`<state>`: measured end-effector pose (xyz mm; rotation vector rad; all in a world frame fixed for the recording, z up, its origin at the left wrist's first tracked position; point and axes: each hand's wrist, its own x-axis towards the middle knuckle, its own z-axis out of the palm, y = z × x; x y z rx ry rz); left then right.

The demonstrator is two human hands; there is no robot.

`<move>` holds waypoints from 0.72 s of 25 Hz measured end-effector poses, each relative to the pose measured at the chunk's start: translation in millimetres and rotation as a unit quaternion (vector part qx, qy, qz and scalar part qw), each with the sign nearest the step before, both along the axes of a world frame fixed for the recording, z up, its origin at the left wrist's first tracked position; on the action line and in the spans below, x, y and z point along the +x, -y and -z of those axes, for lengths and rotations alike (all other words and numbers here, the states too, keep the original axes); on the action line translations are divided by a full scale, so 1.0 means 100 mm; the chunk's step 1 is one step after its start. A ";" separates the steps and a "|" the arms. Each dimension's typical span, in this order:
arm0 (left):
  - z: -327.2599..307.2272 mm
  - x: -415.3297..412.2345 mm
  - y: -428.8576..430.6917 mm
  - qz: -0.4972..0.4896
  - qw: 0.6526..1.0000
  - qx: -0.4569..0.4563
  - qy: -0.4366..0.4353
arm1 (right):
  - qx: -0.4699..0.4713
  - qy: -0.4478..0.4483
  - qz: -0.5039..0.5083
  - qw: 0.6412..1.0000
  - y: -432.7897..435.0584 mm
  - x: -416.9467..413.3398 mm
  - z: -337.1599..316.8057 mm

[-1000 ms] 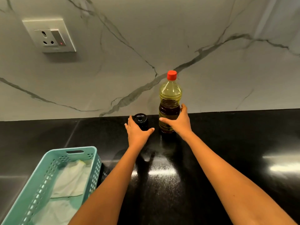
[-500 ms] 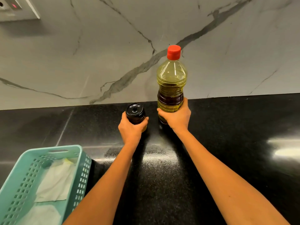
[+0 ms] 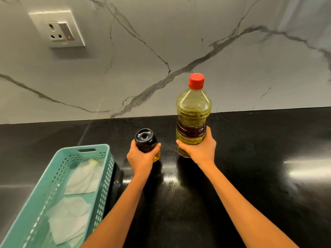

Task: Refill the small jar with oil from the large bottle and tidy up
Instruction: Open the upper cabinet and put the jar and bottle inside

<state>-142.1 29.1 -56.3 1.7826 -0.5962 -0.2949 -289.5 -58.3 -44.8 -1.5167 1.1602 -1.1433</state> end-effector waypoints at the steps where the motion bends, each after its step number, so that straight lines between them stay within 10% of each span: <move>1: -0.03 -0.07 -0.16 0.001 1.000 -0.001 0.000 | -0.001 0.000 -0.002 1.000 -0.17 -0.08 -0.02; 18: 0.05 -1.02 -2.21 0.051 0.998 0.021 0.007 | 0.002 -0.006 0.021 1.000 -2.18 -1.06 0.12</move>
